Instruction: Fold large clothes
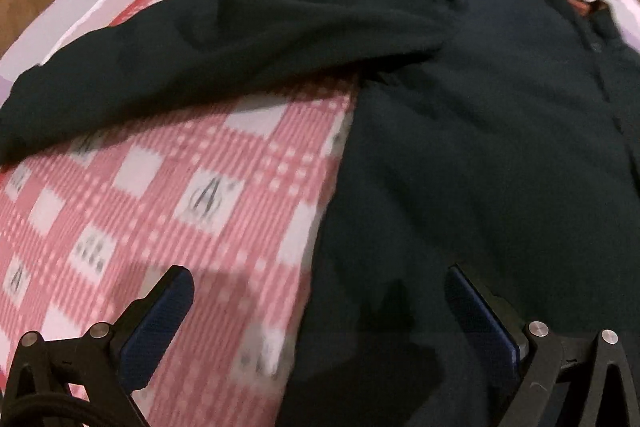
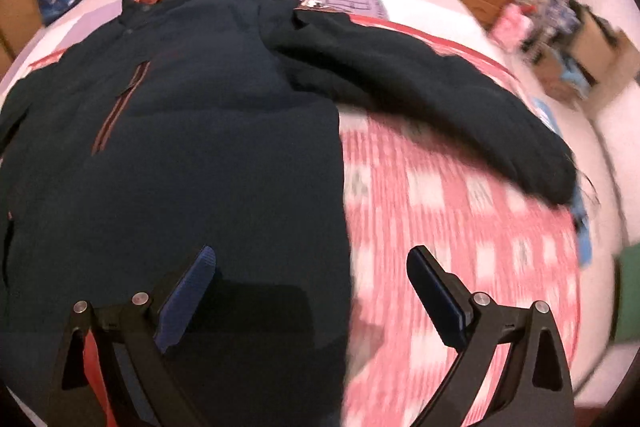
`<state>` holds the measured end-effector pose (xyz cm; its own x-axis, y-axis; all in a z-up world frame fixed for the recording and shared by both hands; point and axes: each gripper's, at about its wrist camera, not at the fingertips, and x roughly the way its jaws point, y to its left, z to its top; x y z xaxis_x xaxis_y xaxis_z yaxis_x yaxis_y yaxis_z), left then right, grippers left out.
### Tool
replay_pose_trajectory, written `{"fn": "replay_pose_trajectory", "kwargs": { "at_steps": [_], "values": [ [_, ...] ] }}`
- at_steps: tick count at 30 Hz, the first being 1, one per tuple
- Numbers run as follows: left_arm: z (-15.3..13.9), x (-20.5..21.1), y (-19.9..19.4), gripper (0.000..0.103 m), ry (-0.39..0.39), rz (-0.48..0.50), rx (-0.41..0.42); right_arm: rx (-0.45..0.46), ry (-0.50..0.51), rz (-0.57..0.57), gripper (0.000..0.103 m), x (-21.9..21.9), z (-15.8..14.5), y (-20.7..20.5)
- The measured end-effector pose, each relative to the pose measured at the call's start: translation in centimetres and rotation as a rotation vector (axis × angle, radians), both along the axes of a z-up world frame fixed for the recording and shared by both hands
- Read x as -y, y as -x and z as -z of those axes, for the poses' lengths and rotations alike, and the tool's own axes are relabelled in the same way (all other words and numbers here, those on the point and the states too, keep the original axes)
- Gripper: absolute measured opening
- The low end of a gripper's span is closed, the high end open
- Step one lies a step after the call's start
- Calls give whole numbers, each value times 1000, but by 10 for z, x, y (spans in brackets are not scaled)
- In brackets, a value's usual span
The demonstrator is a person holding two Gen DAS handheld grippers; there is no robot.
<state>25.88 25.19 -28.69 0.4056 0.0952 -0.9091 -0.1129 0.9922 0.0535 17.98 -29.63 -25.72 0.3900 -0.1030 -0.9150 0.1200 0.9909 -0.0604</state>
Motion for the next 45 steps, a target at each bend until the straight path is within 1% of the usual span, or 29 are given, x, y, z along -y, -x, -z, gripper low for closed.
{"fn": "replay_pose_trajectory", "kwargs": {
  "at_steps": [2, 5, 7, 8, 10, 11, 12, 13, 15, 16, 17, 18, 19, 22, 23, 24, 25, 26, 27, 29, 31, 33, 35, 37, 39, 41, 43, 44, 45],
  "values": [
    [7, 3, -17, 103, -21, -2, -8, 3, -30, -39, 99, 15, 15, -25],
    [24, 5, -45, 103, -47, 11, -32, -11, -101, -42, 99, 31, 41, -57],
    [39, 4, -60, 103, -27, 12, -69, -29, -140, -15, 99, 37, 58, -72],
    [45, 4, -64, 100, -1, 14, -80, -29, -190, 10, 99, 41, 67, -77],
    [47, 6, -65, 97, 26, 35, -57, -3, -238, 47, 97, 40, 73, -81],
    [46, 8, -63, 93, 19, 55, -37, 33, -237, 42, 77, 35, 71, -81],
    [46, 9, -62, 91, 22, 74, -18, 53, -266, 13, 59, 29, 68, -82],
    [45, 8, -61, 88, 26, 81, -9, 52, -260, 13, 56, 25, 67, -82],
    [42, 8, -60, 74, 40, 95, 10, 68, -253, 4, 32, 19, 64, -81],
    [39, 9, -60, 62, 50, 111, 23, 72, -255, 6, 28, 19, 64, -81],
    [38, 10, -60, 50, 62, 130, 30, 80, -255, 13, 21, 22, 62, -79],
    [37, 11, -60, 42, 69, 144, 39, 86, -261, 21, 17, 26, 62, -78],
    [35, 11, -60, 17, 47, 144, 43, 93, -269, 31, 16, 30, 60, -77],
    [34, -2, -59, 11, 32, 119, 43, 111, -207, 58, 6, 43, 57, -69],
    [34, -8, -60, 11, 15, 102, 36, 111, -187, 120, 0, 57, 58, -65],
    [33, -10, -62, 11, 23, 99, 25, 107, -143, 176, 0, 67, 59, -61],
    [32, -10, -62, 6, 16, 108, 24, 101, -131, 221, 0, 80, 60, -55],
    [27, -4, -62, 6, 2, 129, 33, 82, -126, 217, 0, 84, 62, -51],
    [20, 4, -61, 6, 16, 149, 47, 76, -109, 189, 0, 82, 60, -48],
    [6, 20, -59, 6, 31, 162, 85, 89, -108, 138, 0, 73, 52, -42],
    [-9, 47, -54, 7, 34, 204, 124, 97, -65, 113, 0, 63, 42, -36],
    [-17, 85, -53, 15, 32, 279, 134, 116, -44, 84, 0, 49, 30, -35],
    [-17, 123, -55, 36, 27, 331, 130, 140, -28, 30, 1, 34, 20, -38],
    [-15, 161, -57, 44, 39, 372, 126, 166, -34, -56, 1, 5, 12, -49],
    [-9, 188, -49, 50, 35, 400, 108, 148, -78, -128, 5, -20, 15, -61],
    [1, 205, -49, 63, 17, 399, 73, 96, -114, -185, 5, -39, 27, -70],
    [11, 213, -43, 65, -34, 393, 39, 39, -108, -210, 5, -41, 43, -74],
    [11, 212, -41, 67, -42, 384, 39, 26, -125, -214, 5, -31, 50, -73],
    [8, 210, -39, 69, -39, 367, 41, 42, -139, -197, 5, -20, 50, -71]
  ]
}}
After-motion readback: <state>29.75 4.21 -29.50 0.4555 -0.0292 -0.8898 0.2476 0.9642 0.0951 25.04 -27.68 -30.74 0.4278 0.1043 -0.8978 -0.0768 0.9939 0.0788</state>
